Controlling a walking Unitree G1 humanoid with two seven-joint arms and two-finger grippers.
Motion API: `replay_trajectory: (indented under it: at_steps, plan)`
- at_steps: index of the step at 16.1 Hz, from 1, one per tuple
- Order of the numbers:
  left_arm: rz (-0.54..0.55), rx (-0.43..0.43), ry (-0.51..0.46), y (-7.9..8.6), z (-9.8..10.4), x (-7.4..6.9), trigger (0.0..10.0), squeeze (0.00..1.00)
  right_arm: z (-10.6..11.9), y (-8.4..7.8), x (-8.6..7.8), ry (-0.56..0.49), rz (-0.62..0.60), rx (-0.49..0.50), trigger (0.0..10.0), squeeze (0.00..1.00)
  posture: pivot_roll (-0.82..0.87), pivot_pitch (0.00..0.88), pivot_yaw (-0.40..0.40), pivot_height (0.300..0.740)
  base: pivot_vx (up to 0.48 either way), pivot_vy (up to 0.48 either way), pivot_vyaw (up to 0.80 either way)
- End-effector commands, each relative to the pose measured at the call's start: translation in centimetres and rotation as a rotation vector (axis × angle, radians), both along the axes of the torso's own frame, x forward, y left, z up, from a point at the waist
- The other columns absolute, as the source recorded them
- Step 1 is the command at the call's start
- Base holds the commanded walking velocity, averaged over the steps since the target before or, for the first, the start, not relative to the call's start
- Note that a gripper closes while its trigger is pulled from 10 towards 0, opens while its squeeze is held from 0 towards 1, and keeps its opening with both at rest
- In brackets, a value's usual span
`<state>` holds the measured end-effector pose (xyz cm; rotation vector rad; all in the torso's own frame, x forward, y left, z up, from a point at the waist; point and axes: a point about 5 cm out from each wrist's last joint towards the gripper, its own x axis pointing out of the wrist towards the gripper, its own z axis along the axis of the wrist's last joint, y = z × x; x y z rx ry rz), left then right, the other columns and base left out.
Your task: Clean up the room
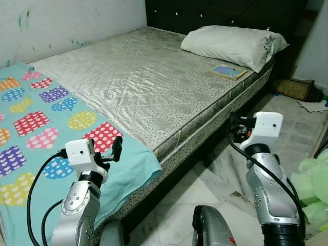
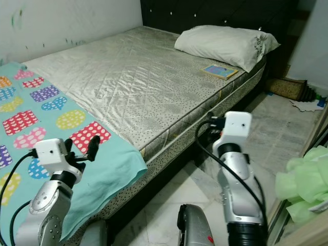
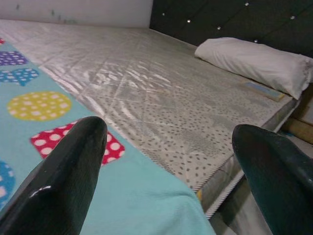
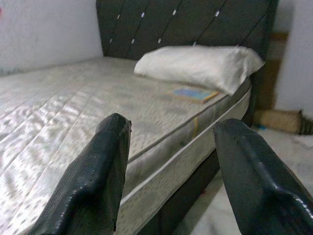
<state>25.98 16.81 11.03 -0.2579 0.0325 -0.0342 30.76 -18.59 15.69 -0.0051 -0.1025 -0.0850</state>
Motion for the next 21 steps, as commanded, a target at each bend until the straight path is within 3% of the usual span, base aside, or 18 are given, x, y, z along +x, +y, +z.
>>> replay_trajectory:
  at_steps: [1, 15, 21]
  plan:
    - [0.003, 0.011, -0.006, 0.2, 0.3, -0.1, 10.0, 0.00, 0.9, 0.3, 0.2, -0.036, 0.018, -0.012, 10.0, 0.00, -0.01, 0.013, 0.039, 0.575, 0.000, 0.000, 0.00]
    - [-0.003, 0.006, 0.004, 0.1, 0.1, 0.0, 10.0, 0.00, 0.9, 0.0, 0.3, -0.034, 0.019, -0.007, 10.0, 0.00, -0.01, 0.011, 0.040, 0.739, 0.000, 0.000, 0.00]
    - [0.052, 0.055, 0.017, 0.4, 0.2, 1.1, 10.0, 0.00, 0.7, 0.3, 0.7, -0.035, 0.034, -0.008, 10.0, 0.00, -0.01, 0.000, 0.029, 0.740, 0.000, 0.000, 0.00]
